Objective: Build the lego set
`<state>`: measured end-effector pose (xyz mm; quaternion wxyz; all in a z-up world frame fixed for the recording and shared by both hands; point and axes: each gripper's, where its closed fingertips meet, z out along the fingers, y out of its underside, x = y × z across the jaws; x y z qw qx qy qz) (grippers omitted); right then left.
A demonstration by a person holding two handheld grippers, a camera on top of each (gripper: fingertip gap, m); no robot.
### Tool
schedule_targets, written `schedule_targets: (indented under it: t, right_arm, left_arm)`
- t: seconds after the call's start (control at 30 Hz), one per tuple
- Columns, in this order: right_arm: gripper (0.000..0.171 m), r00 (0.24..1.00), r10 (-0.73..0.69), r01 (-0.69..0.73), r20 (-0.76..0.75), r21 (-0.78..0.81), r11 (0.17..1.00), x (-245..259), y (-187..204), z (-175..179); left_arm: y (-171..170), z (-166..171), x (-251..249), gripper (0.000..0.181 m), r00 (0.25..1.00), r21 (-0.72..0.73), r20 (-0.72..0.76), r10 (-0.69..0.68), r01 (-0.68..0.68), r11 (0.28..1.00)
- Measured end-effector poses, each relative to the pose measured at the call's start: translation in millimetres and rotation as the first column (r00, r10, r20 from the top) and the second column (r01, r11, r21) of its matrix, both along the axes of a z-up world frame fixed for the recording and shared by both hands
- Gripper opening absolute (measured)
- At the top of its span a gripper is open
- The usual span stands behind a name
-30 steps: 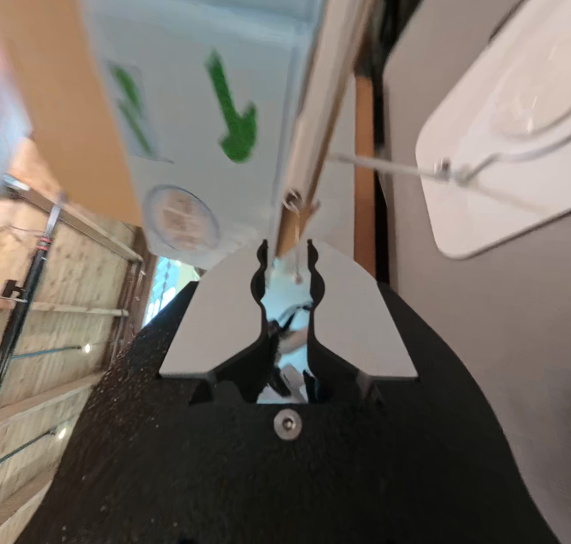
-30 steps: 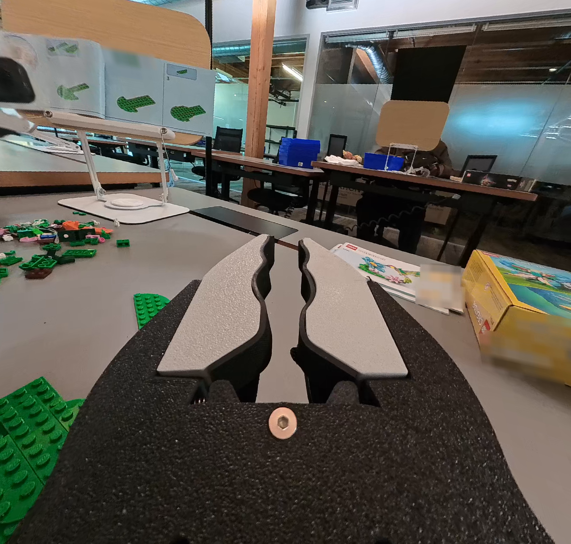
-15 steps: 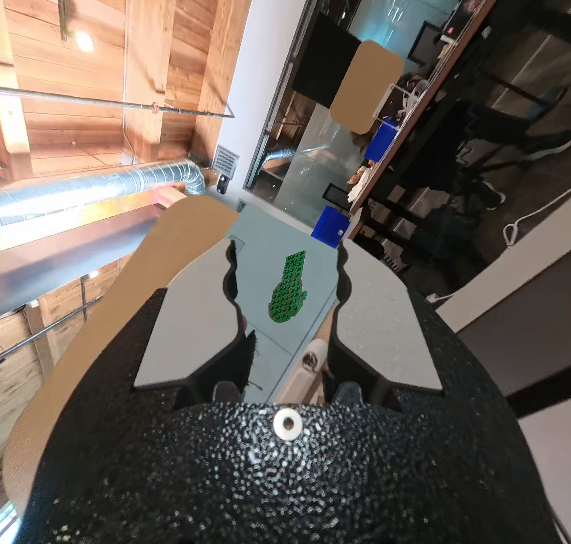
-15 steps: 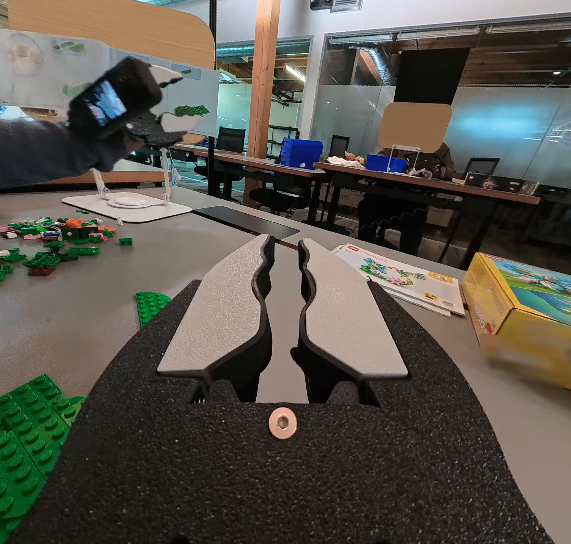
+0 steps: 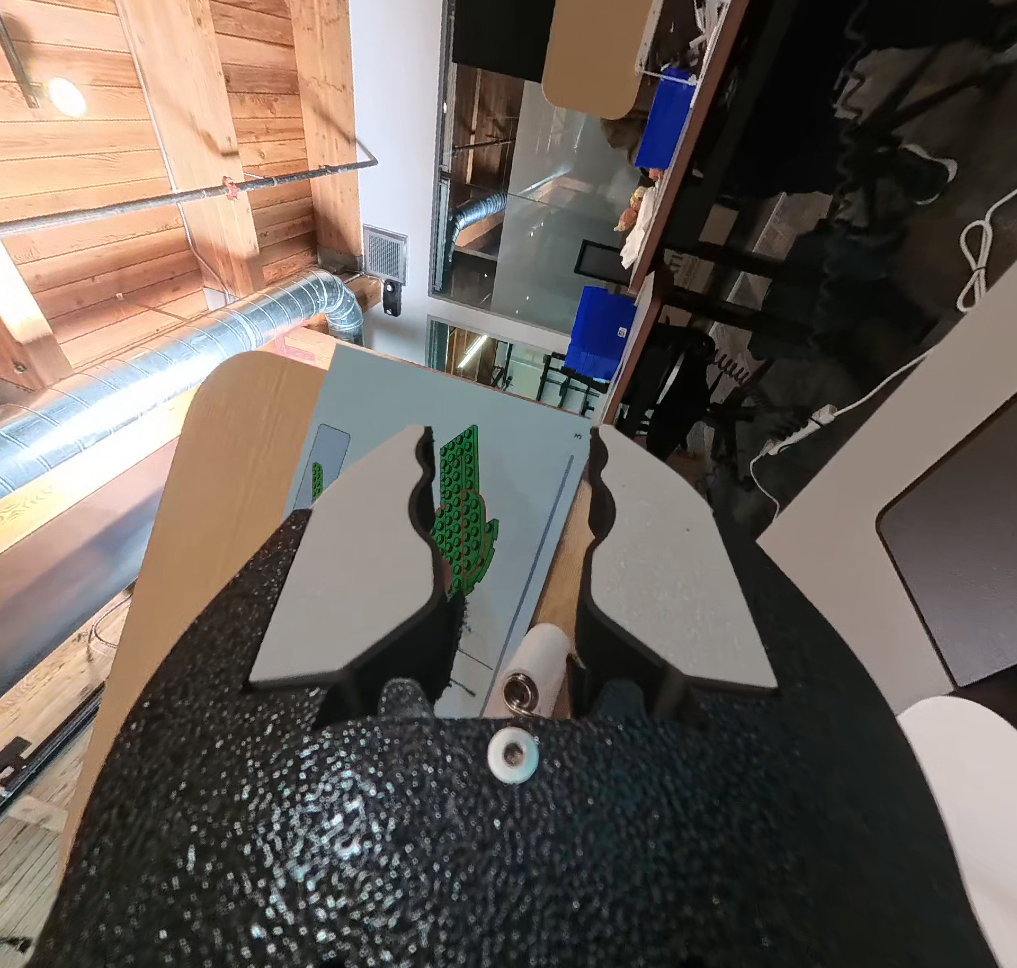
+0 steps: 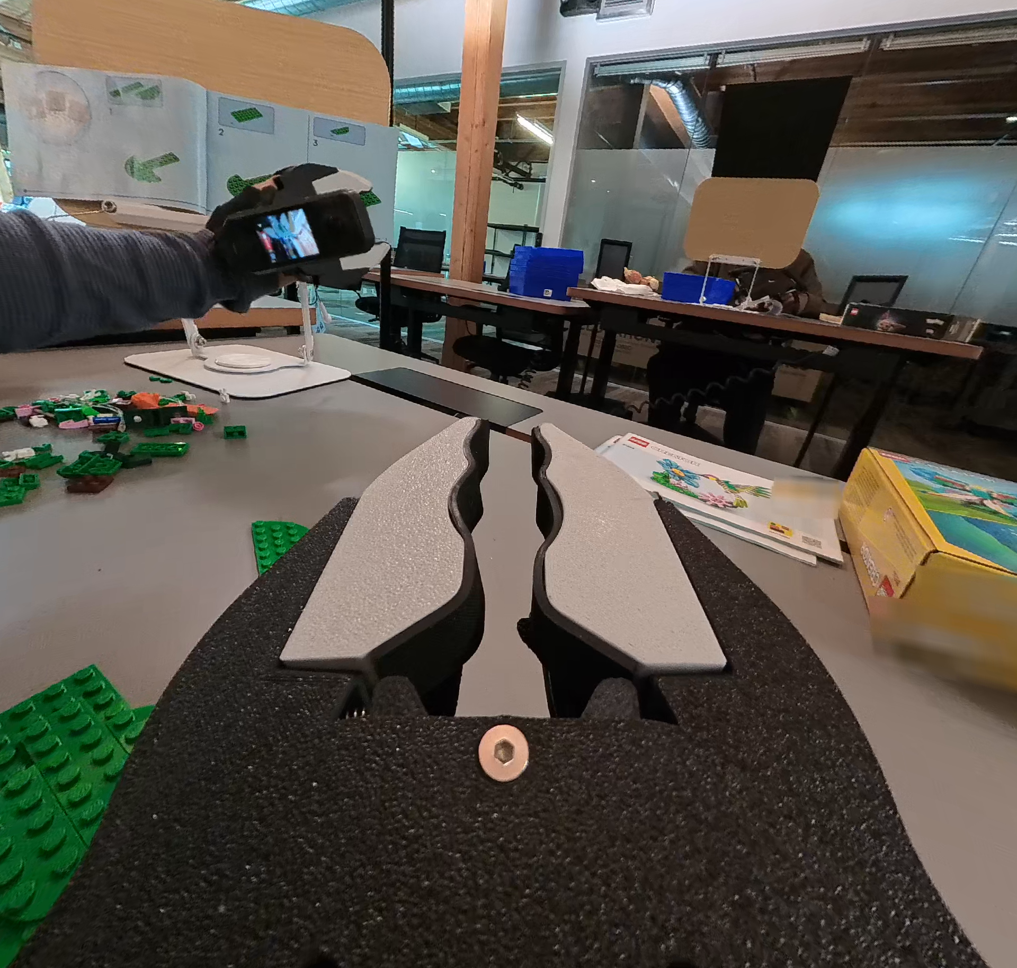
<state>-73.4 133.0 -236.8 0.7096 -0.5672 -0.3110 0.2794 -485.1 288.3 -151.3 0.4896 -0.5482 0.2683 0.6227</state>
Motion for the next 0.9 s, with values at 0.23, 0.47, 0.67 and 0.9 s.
schedule_targets:
  t: [0.23, 0.47, 0.67, 0.9]
  right_arm:
    - [0.014, 1.0, 0.0, 0.0, -0.003, 0.001, 1.0, 0, 0, 0]
    - [0.014, 1.0, 0.0, 0.0, -0.002, 0.001, 1.0, 0, 0, 0]
    - [0.014, 1.0, 0.001, -0.001, -0.004, -0.001, 1.0, 0, 0, 0]
    - [0.014, 1.0, 0.001, -0.001, -0.004, 0.001, 1.0, 0, 0, 0]
  left_arm:
    - [3, -4, -7, 0.05, 1.0, -0.054, 0.01, 0.024, -0.023, 0.998]
    - [3, -4, -2, 0.046, 0.999, -0.082, -0.031, 0.026, -0.028, 0.996]
    - [2, -6, 2, 0.035, 0.999, -0.083, -0.046, 0.003, -0.007, 0.997]
    - [-17, -2, 13, 0.001, 0.998, -0.013, -0.029, -0.058, 0.058, 0.998]
